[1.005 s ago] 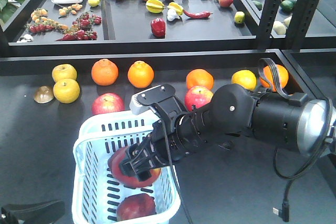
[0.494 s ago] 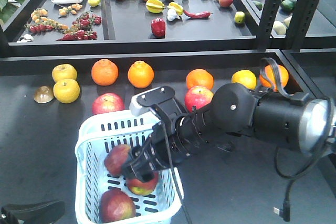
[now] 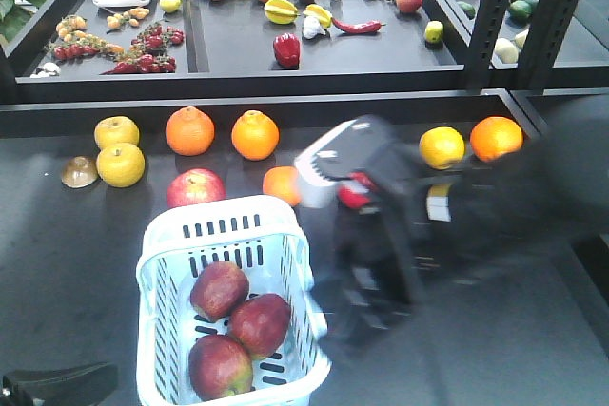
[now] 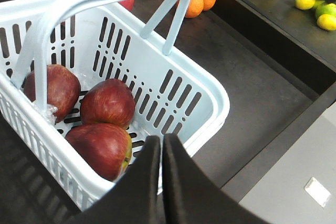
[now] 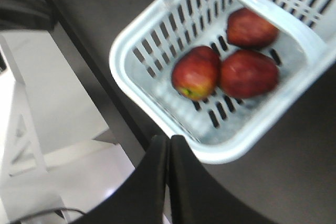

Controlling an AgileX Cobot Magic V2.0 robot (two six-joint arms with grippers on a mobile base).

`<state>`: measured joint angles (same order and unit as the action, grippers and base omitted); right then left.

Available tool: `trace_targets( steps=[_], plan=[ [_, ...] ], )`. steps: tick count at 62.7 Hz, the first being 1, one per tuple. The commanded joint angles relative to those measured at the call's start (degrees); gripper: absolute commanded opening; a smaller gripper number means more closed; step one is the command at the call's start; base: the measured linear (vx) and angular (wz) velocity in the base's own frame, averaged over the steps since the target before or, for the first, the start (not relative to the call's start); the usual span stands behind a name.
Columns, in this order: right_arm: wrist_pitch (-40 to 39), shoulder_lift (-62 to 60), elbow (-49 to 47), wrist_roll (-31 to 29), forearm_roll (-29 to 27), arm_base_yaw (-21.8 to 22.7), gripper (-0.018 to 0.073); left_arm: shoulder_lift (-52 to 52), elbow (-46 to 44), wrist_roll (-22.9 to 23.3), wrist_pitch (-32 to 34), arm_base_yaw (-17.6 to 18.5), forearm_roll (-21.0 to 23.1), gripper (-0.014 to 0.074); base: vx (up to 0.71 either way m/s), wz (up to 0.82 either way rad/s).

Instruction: Pick three apples into basket with both arms

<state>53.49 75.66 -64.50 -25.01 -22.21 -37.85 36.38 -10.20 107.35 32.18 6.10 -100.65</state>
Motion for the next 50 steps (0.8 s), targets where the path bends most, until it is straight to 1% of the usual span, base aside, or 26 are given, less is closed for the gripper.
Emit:
trace_targets(
  steps=[1, 6, 13, 19, 26, 30, 36, 50],
  plan=[
    [0.6, -6.7, -0.3, 5.5, 6.0, 0.3, -0.0006, 0.3, -1.6, 0.0, 0.0, 0.3, 0.4, -0.0006, 0.0, 0.0],
    [-2.3, -12.5, 4.7, 10.3, 10.6, 0.3, -0.0005, 0.3, -1.6, 0.0, 0.0, 0.3, 0.4, -0.0006, 0.0, 0.0],
    [-8.6, -21.7, 15.3, 15.9, 14.6, 0.3, -0.0005, 0.3, -1.6, 0.0, 0.1, 0.3, 0.4, -0.0006, 0.0, 0.0],
    [-14.0, -29.9, 24.9, 21.5, 19.6, 0.3, -0.0005, 0.3, -1.6, 0.0, 0.1, 0.3, 0.4, -0.0006, 0.0, 0.0],
    [-14.7, -38.1, 33.3, 29.9, 27.6, 0.3, -0.0005, 0.3, -1.6, 0.0, 0.1, 0.3, 0.4, -0.0006, 0.0, 0.0],
    [-13.9, -42.2, 36.1, 33.6, 30.7, 0.3, -0.0005, 0.3, -1.6, 0.1, 0.1, 0.3, 0.4, -0.0006, 0.0, 0.0],
    [-12.9, -46.4, 37.9, 36.5, 32.2, 0.3, -0.0005, 0.3, -1.6, 0.1, 1.0, 0.3, 0.4, -0.0006, 0.0, 0.0],
    [-12.3, -51.4, 38.1, 36.6, 32.2, 0.3, -0.0005, 0.3, -1.6, 0.1, 1.5, 0.3, 0.5, -0.0006, 0.0, 0.0]
  ],
)
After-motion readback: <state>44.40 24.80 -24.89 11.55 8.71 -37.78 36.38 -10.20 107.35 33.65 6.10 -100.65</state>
